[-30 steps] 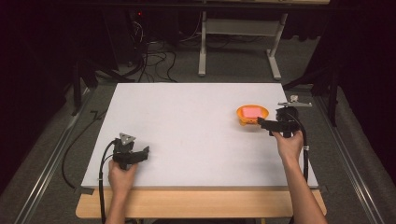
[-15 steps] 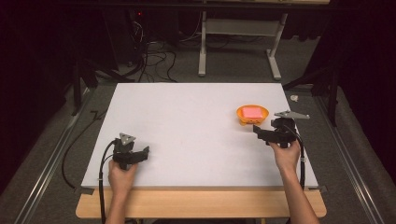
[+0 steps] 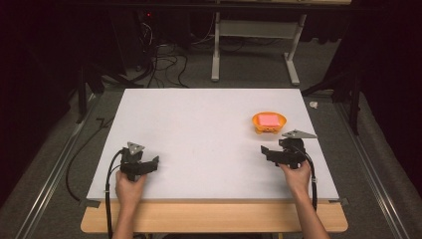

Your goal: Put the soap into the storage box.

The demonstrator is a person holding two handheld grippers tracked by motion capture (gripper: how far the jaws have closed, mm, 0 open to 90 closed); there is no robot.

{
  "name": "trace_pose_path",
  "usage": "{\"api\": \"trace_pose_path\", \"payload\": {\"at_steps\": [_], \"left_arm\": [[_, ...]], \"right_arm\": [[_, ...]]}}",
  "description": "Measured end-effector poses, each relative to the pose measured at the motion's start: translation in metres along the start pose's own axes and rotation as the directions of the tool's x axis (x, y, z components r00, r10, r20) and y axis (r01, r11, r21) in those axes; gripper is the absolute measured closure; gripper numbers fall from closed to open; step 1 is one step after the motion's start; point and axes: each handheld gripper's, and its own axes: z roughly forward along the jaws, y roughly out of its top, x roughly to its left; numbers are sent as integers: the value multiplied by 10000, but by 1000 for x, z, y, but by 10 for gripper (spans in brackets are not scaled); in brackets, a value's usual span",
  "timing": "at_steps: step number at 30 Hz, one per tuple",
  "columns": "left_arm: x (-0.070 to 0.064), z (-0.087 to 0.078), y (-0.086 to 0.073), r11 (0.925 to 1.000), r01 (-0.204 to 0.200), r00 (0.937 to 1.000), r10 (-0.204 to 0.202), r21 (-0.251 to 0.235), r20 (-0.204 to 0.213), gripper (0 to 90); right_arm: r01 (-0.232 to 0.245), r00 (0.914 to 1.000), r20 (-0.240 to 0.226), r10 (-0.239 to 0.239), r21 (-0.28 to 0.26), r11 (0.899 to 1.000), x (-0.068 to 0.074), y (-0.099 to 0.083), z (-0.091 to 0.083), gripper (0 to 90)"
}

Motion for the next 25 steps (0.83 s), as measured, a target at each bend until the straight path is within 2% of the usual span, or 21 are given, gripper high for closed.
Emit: {"api": "trace_pose_path", "payload": {"at_steps": [12,15,18,20,25], "left_arm": [[0,0,0,10000,-30,10000,30,11,-20,223],[0,0,0,10000,-7,10000,7,-5,-9,223],[0,0,0,10000,-19,10000,19,10,-12,223],[0,0,0,10000,-24,10000,24,10,-15,223],[0,0,0,10000,-21,10000,21,10,-16,223]], "right_arm": [[644,9979,-70,-640,706,9954,11,-21,24,218],[651,9979,-25,-651,883,9940,12,-26,30,221],[911,9955,147,-934,1165,9890,15,-28,36,216],[1242,9910,364,-1292,1168,9854,19,-30,39,215],[1225,9915,299,-1264,1079,9866,18,-31,39,214]]}}
